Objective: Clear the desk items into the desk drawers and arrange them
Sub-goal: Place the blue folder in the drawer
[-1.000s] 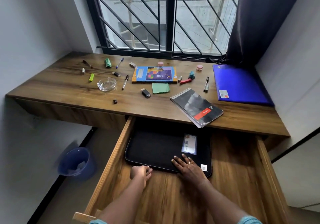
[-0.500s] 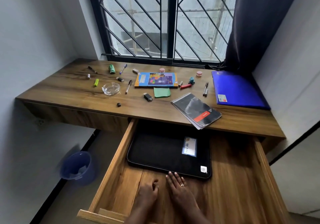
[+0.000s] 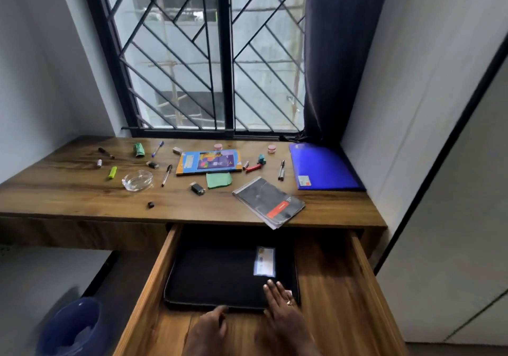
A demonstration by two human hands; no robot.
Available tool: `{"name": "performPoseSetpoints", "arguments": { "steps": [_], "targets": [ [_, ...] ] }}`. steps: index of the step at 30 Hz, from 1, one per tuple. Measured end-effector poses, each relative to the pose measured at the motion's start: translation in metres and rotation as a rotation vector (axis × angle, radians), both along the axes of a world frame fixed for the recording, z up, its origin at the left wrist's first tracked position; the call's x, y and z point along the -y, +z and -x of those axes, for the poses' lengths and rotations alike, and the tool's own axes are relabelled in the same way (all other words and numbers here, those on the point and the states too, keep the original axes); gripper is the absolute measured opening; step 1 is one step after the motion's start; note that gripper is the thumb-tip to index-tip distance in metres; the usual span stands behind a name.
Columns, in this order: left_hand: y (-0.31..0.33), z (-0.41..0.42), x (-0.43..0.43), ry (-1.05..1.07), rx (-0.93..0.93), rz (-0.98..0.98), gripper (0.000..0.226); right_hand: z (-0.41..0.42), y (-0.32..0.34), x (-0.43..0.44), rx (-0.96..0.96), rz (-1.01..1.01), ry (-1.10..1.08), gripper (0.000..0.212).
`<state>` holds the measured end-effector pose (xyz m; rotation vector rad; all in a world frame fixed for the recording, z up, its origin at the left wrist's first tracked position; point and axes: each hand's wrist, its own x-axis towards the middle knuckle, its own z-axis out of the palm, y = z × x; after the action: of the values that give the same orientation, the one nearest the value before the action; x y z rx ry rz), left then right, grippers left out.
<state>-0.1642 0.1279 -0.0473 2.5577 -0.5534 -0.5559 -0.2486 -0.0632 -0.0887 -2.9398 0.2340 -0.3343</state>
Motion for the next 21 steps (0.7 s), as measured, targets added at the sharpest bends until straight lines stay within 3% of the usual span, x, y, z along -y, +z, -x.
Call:
{"name": "performPoseSetpoints", "arguments": {
  "steps": [5, 10, 16, 21],
  "targets": [
    [0.066, -0.036, 0.069, -0.099, 0.101, 0.16, 0.036, -0.027, 0.048, 0.059, 0.022, -0.038, -0.213, 0.055],
    [0.121, -0.079, 0.153, -0.189, 0.062, 0.263, 0.038, -0.046, 0.117, 0.1, 0.047, -0.047, -0.375, 0.057],
    [0.133, -0.118, 0.247, -0.223, -0.07, 0.251, 0.046, -0.076, 0.159, 0.178, -0.006, 0.015, -0.474, 0.054],
    [0.137, -0.152, 0.327, -0.09, -0.144, 0.303, 0.04, -0.105, 0.17, 0.252, -0.061, -0.076, -0.485, 0.057]
  ]
}}
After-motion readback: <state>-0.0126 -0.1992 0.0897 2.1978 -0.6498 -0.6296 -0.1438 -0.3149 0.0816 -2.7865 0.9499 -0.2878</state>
